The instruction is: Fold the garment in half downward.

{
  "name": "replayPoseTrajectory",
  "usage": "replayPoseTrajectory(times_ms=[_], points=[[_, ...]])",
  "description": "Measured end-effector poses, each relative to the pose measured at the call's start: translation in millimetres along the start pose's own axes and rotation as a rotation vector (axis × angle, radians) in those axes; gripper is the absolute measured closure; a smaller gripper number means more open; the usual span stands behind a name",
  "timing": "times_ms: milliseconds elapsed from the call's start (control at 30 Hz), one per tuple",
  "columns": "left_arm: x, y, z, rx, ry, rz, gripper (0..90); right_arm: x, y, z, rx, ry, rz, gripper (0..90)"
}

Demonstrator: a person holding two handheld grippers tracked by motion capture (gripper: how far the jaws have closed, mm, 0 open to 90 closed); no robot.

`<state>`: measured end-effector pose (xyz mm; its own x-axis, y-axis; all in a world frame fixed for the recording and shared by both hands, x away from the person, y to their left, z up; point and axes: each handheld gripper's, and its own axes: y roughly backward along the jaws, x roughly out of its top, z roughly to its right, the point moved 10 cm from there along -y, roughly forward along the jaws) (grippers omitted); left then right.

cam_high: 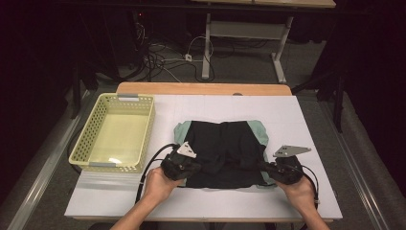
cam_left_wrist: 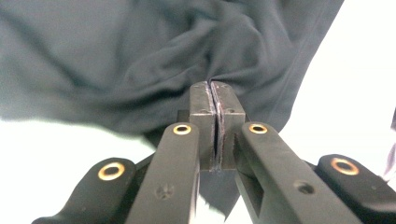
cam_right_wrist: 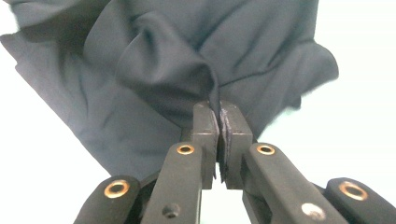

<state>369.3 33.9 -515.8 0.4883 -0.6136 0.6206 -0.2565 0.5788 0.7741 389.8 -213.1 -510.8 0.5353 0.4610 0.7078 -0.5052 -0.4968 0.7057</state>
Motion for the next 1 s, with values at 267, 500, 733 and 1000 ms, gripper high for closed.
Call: replayPoseTrajectory(times_ms=[267,500,733,1000], points=[[-28.7,5.1,-10.3,0.018,0.032,-0.025,86.2,-25.5,1.5,0.7,-0.004,-0.013,-0.052,86.9],[-30.2,16.9,-11.4,0.014,0.056,0.015,86.2,-25.7,2.5,-4.2,0.007,-0.023,-0.051,79.5],[-30.0,24.8,-11.2,0.010,0.090,0.047,82.9,-3.5,19.9,-12.2,0.015,-0.024,0.042,74.7],[-10.0,20.6,-14.8,0.048,0.148,0.135,51.0,2.8,-6.5,-11.8,-0.007,-0.032,-0.003,71.4]])
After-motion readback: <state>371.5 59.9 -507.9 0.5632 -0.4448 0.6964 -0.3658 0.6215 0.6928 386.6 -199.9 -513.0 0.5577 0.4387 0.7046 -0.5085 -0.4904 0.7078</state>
